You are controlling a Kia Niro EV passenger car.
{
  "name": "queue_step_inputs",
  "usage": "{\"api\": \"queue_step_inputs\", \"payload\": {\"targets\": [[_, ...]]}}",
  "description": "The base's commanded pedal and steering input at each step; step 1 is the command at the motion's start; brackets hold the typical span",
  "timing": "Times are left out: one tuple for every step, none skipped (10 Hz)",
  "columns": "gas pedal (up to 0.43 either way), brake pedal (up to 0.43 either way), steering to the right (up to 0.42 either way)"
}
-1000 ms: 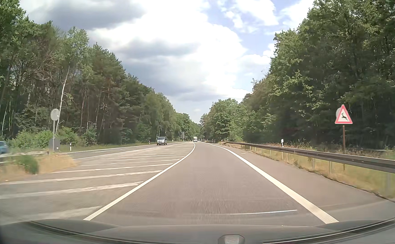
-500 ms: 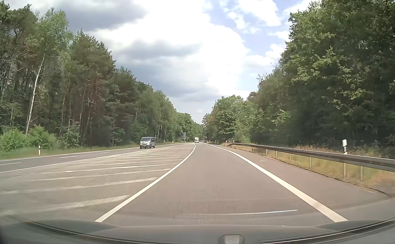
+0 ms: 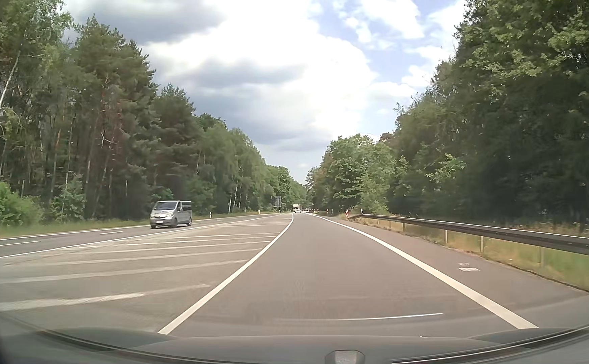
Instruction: Follow the waypoints while adhering to traffic rules and regulations
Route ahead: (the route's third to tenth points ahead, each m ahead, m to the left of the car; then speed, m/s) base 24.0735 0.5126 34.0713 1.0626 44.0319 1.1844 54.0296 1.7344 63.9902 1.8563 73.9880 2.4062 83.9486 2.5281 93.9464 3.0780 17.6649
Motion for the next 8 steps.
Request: {"api": "queue_step_inputs", "payload": {"targets": [[0.059,0.037,-0.007],[0.059,0.037,-0.006],[0.059,0.037,-0.006],[0.059,0.037,-0.006],[0.059,0.037,-0.005],[0.059,0.037,-0.003],[0.059,0.037,-0.003],[0.059,0.037,-0.002]]}}
